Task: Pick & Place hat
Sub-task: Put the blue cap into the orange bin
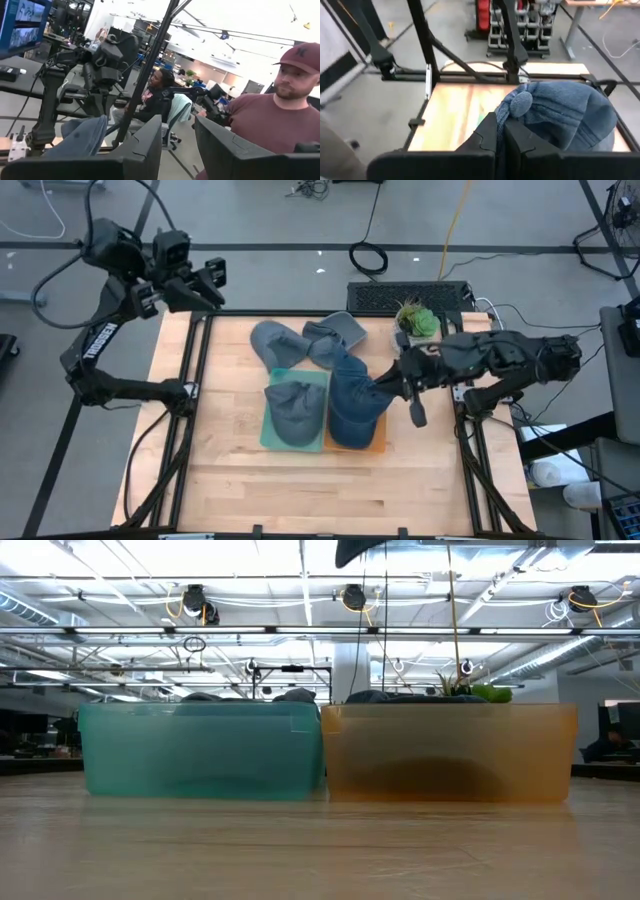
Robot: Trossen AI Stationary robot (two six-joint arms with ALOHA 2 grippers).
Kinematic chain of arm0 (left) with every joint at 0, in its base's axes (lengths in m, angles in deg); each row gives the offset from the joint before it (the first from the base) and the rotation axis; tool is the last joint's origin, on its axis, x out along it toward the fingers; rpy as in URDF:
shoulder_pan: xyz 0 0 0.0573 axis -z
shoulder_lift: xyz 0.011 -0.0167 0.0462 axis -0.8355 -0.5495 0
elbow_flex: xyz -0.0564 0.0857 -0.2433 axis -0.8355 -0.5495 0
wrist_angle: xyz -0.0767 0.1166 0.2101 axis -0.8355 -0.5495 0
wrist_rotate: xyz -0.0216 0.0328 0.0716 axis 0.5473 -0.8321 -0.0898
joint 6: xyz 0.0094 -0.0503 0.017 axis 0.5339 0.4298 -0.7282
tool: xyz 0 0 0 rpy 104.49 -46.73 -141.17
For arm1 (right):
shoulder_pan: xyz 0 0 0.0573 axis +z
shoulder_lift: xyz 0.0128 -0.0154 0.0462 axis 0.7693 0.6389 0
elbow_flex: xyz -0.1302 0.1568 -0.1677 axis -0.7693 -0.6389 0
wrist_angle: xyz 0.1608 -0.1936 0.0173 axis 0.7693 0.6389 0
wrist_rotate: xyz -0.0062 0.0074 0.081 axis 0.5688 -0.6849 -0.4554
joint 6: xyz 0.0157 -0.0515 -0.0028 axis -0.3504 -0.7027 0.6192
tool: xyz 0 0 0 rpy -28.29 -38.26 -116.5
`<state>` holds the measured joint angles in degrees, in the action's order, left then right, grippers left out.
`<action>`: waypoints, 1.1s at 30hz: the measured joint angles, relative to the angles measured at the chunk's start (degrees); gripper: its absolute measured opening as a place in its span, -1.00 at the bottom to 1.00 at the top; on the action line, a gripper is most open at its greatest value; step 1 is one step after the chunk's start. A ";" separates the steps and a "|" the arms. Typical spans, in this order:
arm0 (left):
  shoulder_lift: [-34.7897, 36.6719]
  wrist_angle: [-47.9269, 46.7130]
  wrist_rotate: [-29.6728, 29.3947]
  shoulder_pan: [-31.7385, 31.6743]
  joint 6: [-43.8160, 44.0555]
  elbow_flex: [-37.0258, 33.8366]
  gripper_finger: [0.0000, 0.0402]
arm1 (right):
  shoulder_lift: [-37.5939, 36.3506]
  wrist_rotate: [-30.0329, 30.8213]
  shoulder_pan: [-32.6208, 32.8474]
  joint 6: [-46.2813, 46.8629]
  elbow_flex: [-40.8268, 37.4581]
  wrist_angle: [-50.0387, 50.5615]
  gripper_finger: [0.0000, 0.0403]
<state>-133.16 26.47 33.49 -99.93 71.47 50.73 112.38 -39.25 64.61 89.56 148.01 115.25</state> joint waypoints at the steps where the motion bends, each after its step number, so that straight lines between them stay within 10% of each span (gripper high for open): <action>1: 0.00 -0.05 0.00 -0.15 0.25 0.00 -0.39 | 0.64 0.71 0.46 -0.02 0.64 1.29 -1.00; 15: 0.04 -0.02 0.24 -0.33 2.08 0.00 -0.39 | 6.95 7.16 4.55 -1.67 2.98 15.25 -1.00; 33: 0.04 0.00 1.57 -0.33 3.08 -0.04 -0.39 | 7.59 9.82 4.55 2.49 -14.73 -1.01 -1.00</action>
<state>-133.12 26.47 35.06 -100.26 74.55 50.69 119.97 -29.43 69.16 92.06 133.29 114.23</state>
